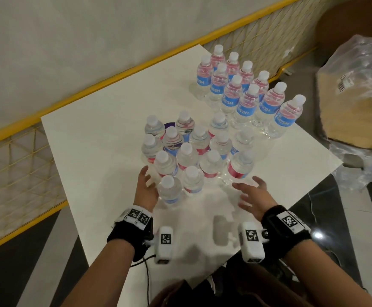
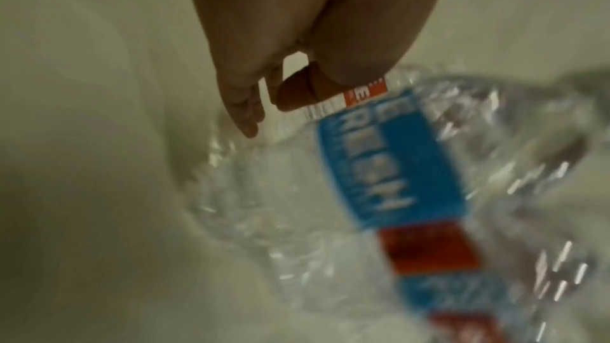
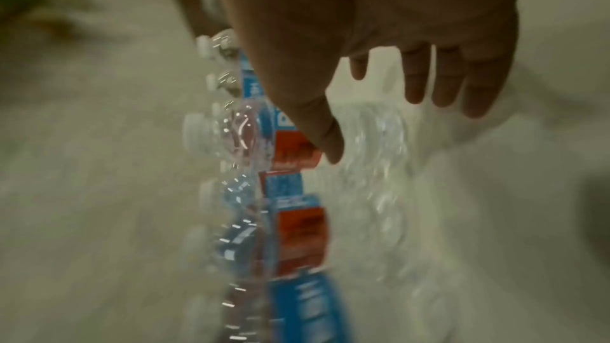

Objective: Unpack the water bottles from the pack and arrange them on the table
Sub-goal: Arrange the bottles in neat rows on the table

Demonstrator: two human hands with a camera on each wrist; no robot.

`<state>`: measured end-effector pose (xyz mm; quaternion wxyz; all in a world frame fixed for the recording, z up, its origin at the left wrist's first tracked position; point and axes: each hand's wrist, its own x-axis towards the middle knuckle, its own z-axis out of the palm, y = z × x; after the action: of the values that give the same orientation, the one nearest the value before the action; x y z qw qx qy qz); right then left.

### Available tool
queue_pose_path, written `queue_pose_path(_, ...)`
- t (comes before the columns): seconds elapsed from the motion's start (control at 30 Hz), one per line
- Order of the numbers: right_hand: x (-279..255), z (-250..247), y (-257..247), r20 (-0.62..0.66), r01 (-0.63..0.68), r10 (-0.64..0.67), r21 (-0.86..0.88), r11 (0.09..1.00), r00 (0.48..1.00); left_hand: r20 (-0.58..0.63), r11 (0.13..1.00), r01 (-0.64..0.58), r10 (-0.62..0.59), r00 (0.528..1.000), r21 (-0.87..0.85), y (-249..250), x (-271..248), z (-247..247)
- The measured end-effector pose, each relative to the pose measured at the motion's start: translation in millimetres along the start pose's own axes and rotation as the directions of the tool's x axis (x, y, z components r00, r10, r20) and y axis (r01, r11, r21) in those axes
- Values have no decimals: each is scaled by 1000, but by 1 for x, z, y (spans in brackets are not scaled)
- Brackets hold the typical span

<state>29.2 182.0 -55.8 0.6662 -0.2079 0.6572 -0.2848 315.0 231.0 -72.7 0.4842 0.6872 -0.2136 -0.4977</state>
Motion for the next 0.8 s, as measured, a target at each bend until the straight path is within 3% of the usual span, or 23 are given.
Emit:
queue_pose_path(0.07, 10, -7, -2, -14, 263, -270, -187, 947, 963, 98, 966, -177, 160, 982, 190, -4, -5, 0)
queue_pose_path(0.13, 16, -4, -6, 114, 451, -438, -301, 840, 892, 286, 872, -366, 278, 917, 325, -9, -7, 3)
queue_pose_path(0.23, 25, 8, -9, 266, 598, -537, -304, 742, 801, 415, 865, -374, 222, 882, 333, -14, -9, 5)
queue_pose_path(0.3, 30, 16, -11, 284, 608, -542, -263, 749, 791, 413, 866, -361, 204, 888, 347, -14, -8, 7)
queue_pose_path(0.4, 31, 22, -14, 265, 608, -551, -231, 760, 791, 319, 889, -335, 234, 918, 311, -11, -6, 14)
queue_pose_path(0.5, 30, 25, -18, 218, 576, -533, -262, 775, 817, 235, 900, -344, 286, 929, 266, -10, 1, 21)
queue_pose_path(0.8, 41, 45, -27, 262, 574, -513, -304, 760, 818, 209, 891, -401, 360, 909, 213, -5, 17, 22)
